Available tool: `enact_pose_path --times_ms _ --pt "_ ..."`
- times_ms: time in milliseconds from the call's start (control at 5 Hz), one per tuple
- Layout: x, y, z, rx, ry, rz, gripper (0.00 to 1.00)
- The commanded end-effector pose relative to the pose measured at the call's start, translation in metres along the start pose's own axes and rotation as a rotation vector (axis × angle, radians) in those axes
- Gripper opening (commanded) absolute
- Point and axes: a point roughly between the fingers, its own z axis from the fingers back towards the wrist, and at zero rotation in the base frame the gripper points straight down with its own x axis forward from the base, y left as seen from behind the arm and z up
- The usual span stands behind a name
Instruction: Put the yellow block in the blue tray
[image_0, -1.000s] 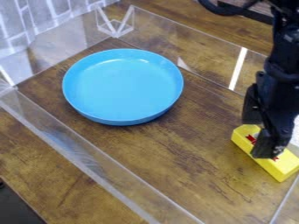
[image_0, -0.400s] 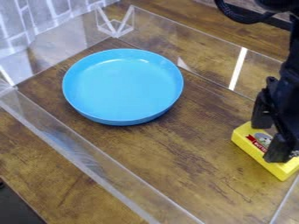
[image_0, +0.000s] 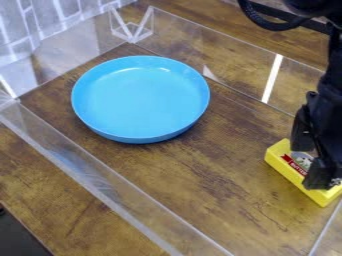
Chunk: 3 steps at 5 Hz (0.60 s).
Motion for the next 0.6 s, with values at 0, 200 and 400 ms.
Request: enact_pose_path --times_ms 0,200,400 --pt "0.0054 -0.0094 -0.0095 -0.007 0.017 0.032 1.0" --pt "0.0028 -0.0109 -0.0075 -0.008 0.029 0.065 1.0" --pt "-0.0011 -0.0158 -0.0054 -0.01 0.038 0.049 1.0"
